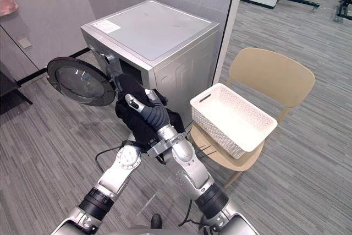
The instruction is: Pick up the laundry basket with both hands and put the clothes into the washing machine.
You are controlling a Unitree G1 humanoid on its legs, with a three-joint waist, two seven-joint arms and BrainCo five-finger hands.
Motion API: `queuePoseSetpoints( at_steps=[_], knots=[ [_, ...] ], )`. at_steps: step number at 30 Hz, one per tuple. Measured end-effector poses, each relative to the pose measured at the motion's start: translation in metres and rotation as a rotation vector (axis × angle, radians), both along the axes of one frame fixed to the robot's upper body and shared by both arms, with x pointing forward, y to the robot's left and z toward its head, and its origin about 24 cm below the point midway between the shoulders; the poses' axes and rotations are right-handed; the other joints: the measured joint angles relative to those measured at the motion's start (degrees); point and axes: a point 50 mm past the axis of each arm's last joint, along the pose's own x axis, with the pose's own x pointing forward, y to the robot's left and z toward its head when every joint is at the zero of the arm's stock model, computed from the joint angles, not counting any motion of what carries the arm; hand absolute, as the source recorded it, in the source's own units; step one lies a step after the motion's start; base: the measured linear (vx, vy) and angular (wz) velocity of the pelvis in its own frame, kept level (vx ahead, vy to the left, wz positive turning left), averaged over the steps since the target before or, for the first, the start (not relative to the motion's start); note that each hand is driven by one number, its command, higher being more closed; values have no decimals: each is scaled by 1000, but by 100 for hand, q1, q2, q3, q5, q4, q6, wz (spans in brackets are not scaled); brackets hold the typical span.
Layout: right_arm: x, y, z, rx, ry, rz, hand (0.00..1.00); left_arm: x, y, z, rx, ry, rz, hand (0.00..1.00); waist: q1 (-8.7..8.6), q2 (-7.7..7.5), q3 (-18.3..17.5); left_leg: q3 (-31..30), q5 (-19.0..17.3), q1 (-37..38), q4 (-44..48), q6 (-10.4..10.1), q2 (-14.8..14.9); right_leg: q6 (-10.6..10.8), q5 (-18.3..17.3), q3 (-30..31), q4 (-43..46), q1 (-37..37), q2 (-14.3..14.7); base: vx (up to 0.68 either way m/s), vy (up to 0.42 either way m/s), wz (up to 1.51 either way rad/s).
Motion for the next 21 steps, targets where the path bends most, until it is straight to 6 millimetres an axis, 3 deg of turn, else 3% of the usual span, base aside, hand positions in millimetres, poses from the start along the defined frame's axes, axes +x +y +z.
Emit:
queuePoseSetpoints(
  at_steps=[1, 2, 12, 16, 21],
  knots=[
    [0, 0, 0, -10, -4, 6, 100, 0, 0, 0, 1, 1, 0, 100, 0, 1, 0, -2, 4, 4, 0, -7, 17, -10, 22, -1, -48, 26, 27, -41, -56, -2],
    [-1, 1, -1, -18, -7, 12, 0, 0, 0, -1, 3, 5, 0, 100, 0, -1, -1, -5, 12, 10, 1, -22, 44, -21, 35, -4, -94, 53, 58, -23, -49, -1],
    [-2, 0, -4, -76, -36, -5, 0, 6, 0, -6, -33, 50, -4, 100, 2, -31, -60, -64, 82, -53, -20, -127, 181, -168, 141, -59, -347, 115, 282, 0, -24, 1],
    [0, -26, -11, -97, -35, -143, 0, 6, 16, -13, -94, 101, 72, 100, 0, -31, -60, -11, 83, 31, -74, -125, 189, -168, 141, -12, -364, 152, 336, 26, 4, -6],
    [9, -80, -28, -198, -8, -421, 0, -7, 45, -32, -170, 177, 203, 100, -4, -37, -69, 65, 85, 133, -202, -123, 175, -134, 118, 46, -366, 170, 329, 14, 16, -6]
  ],
)
